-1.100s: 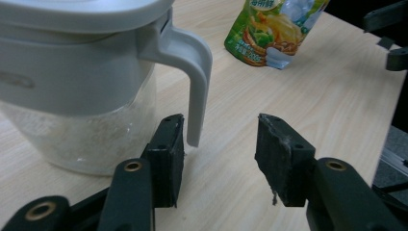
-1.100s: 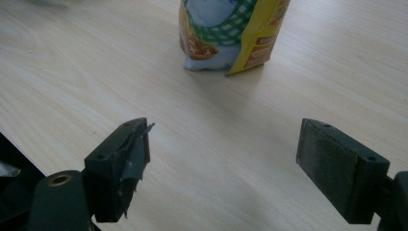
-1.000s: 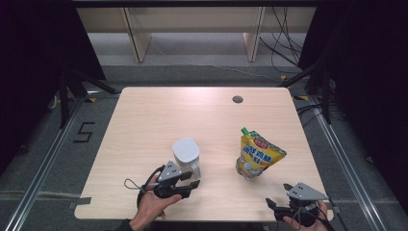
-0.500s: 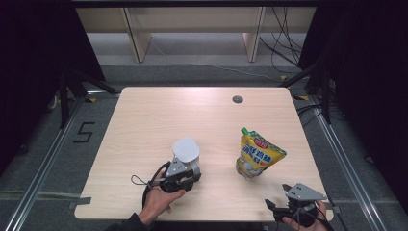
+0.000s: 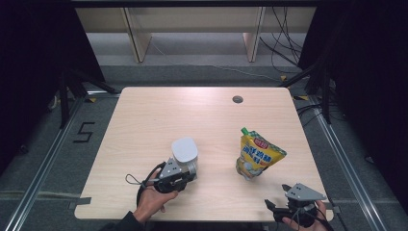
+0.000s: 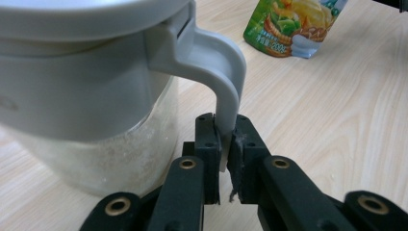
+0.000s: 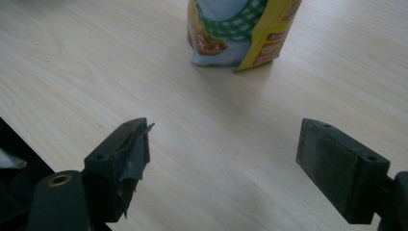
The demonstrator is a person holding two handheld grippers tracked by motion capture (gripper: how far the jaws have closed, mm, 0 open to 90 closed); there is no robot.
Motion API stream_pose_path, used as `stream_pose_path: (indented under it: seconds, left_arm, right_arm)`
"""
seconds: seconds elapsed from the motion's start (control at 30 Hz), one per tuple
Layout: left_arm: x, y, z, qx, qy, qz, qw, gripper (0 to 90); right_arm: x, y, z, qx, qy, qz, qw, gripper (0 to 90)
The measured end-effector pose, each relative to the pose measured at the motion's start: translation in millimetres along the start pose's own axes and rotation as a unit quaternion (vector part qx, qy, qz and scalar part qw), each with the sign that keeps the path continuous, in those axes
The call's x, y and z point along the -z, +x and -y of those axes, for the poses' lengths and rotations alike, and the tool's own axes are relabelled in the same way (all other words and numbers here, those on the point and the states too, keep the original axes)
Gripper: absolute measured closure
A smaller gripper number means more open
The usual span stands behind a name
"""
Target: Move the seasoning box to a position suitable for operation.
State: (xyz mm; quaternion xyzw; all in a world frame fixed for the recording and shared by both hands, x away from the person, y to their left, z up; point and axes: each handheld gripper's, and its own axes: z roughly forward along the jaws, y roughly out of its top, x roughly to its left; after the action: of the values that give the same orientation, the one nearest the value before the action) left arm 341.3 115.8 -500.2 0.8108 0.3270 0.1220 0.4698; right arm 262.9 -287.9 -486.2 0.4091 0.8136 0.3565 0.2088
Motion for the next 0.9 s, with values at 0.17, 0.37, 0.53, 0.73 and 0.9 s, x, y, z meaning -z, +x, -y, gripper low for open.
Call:
stream_pose_path:
  seconds: [0.17, 0.37, 0.53, 0.73, 0.9]
  left_arm:
    - [7.8, 6.7, 3.9, -0.002, 0.0, 0.009, 1.0, 82.5]
    - [16.4, 14.4, 7.6, -0.02, 0.009, 0.006, 0.9997, 82.9]
    - [26.1, 22.7, 14.1, -0.007, 0.018, -0.007, 0.9998, 83.0]
    - [34.5, 30.7, 13.2, -0.015, 0.028, -0.03, 0.999, 83.0]
    - [36.9, 39.4, 14.2, 0.0, 0.019, -0.047, 0.9987, 85.0]
  right_arm:
    - [-2.0, -0.8, 0.0, 0.016, -0.004, 0.0, 0.9999, 20.1]
    - [-2.0, 0.8, -0.5, 0.012, 0.001, -0.008, 0.9999, 20.1]
    - [-3.1, 0.6, -0.2, 0.019, -0.001, -0.007, 0.9998, 20.1]
    - [-2.8, 2.1, -0.7, 0.012, 0.003, -0.009, 0.9999, 20.1]
    - [-3.3, 3.2, -0.8, 0.012, 0.004, -0.016, 0.9998, 20.1]
